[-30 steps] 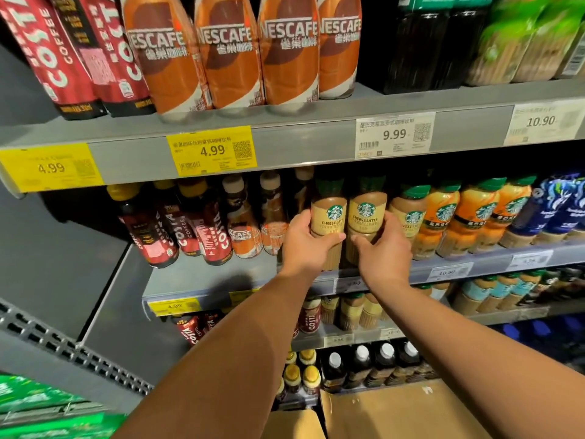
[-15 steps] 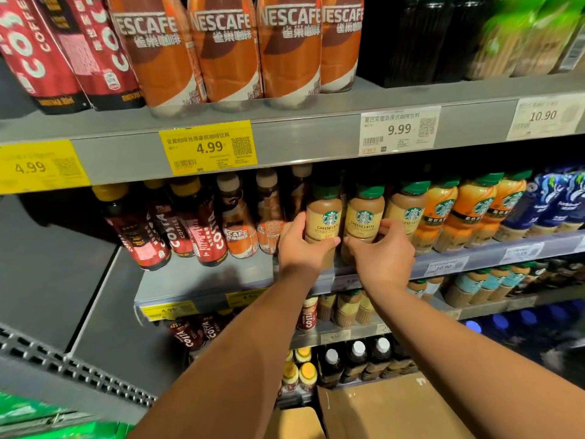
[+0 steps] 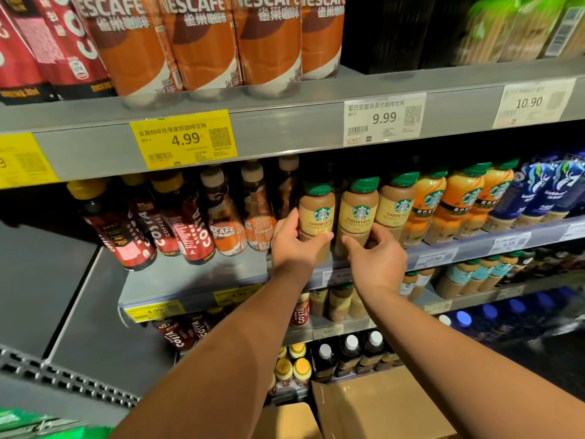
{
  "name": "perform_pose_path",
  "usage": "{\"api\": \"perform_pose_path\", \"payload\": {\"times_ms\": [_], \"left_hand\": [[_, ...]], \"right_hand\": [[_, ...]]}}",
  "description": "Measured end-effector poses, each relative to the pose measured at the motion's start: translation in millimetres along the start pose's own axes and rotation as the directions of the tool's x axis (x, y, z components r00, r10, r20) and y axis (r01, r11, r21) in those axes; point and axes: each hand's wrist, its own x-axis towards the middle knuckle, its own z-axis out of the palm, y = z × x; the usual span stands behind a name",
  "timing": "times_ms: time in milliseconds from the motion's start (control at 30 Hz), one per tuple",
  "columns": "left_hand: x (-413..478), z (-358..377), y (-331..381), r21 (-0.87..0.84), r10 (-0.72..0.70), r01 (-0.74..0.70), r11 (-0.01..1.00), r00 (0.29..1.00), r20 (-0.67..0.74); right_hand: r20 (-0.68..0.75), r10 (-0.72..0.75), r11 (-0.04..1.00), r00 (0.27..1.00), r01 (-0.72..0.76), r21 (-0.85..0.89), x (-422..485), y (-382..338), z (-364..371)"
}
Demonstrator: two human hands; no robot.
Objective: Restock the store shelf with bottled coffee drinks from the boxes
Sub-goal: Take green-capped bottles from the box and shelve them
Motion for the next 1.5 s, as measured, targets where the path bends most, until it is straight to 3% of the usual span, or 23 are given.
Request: {"api": "perform_pose_path", "payload": {"times_ms": [400,533,833,967,1067,1200,1333,1500], "left_hand": [[-3,13,2,-0.006,-0.061,0.062,0.998,0.997,0.054],[-4,10,0,-0.044,-0.113,0.115,0.992,0.992,0.049],[-7,13,-5,-0.052,-0.129,0.130,0.990,0.991,0.030],[-10,10,-3,0.007,-0.166,0.166,0.986,0.985,0.045],[-23,-1,-5,0.212,-0.128,0.124,0.969,0.992,0.004],[-51,-24,-3,0.630,-0.013,-0.069,0.774,0.992,0.125],[-80,-39,4,0.829,0.034,-0.252,0.499,0.962,0.272],[-126,-60,5,0.908,-0.028,-0.180,0.378,0.978,0.206]], "right_hand": [[-0.028,0.054,0.998,0.998,-0.052,0.037,6,16,-7],[-0.021,0.005,0.999,1.000,-0.006,-0.051,8,11,-7],[-0.040,0.024,0.998,0.999,-0.026,-0.051,11,8,-9],[-0.015,0.016,0.997,1.000,-0.017,-0.069,9,9,-17],[0.037,0.004,0.992,0.999,0.001,-0.128,2,17,-28],[0.253,-0.097,0.902,0.963,0.192,-0.386,-20,23,-44],[0.472,-0.148,0.734,0.869,0.417,-0.537,-41,18,-50],[0.667,-0.141,0.575,0.732,0.609,-0.547,-71,14,-63]]}}
